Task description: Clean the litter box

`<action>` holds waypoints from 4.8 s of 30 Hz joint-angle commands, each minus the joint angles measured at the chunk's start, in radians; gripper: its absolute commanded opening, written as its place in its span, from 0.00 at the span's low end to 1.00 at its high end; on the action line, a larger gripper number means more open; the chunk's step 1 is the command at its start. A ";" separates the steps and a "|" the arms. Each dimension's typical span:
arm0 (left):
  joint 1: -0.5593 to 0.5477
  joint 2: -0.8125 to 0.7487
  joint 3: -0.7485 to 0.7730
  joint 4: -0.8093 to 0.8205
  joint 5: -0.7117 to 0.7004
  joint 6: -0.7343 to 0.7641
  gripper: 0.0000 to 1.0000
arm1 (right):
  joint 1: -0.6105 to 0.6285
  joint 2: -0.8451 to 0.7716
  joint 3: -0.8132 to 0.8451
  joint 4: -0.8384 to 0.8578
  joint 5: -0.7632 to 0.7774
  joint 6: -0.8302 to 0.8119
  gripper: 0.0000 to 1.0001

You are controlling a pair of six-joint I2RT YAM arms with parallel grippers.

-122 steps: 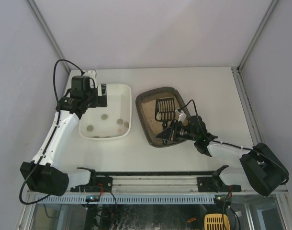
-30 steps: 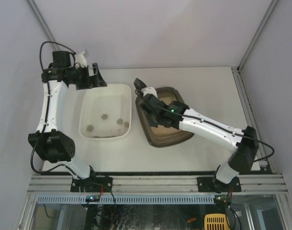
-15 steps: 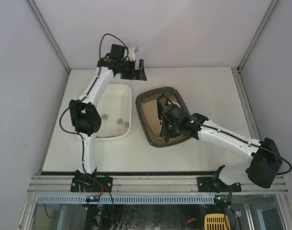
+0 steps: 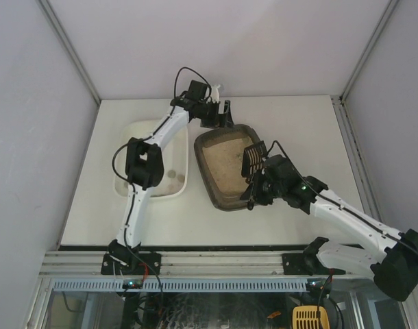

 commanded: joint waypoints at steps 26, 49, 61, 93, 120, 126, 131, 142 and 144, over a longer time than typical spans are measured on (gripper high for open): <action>-0.002 -0.531 -0.893 0.270 0.089 -0.101 1.00 | -0.258 0.218 -0.063 0.180 -0.884 0.372 0.00; -0.094 -0.745 -0.969 0.462 -0.240 -0.290 1.00 | -0.181 0.283 0.042 0.365 -0.604 0.774 0.00; 0.003 -0.304 -0.459 0.413 0.077 -0.298 1.00 | -0.087 0.208 -0.016 0.342 -0.450 0.903 0.00; -0.080 -0.288 -0.616 0.636 0.411 -0.373 1.00 | -0.158 0.509 -0.172 0.950 -0.404 1.033 0.00; -0.030 -0.313 -0.683 0.699 0.421 -0.440 1.00 | -0.200 0.862 -0.259 1.870 -0.497 0.925 0.00; 0.007 -0.320 -0.678 0.700 0.416 -0.440 1.00 | -0.198 0.773 -0.271 1.733 -0.551 0.800 0.00; 0.016 -0.322 -0.677 0.693 0.414 -0.435 1.00 | -0.202 0.640 -0.274 1.496 -0.570 0.664 0.00; 0.018 -0.336 -0.684 0.665 0.404 -0.407 1.00 | -0.207 0.426 -0.295 1.045 -0.560 0.448 0.00; 0.018 -0.336 -0.686 0.663 0.404 -0.404 1.00 | -0.206 0.419 -0.308 1.028 -0.569 0.441 0.00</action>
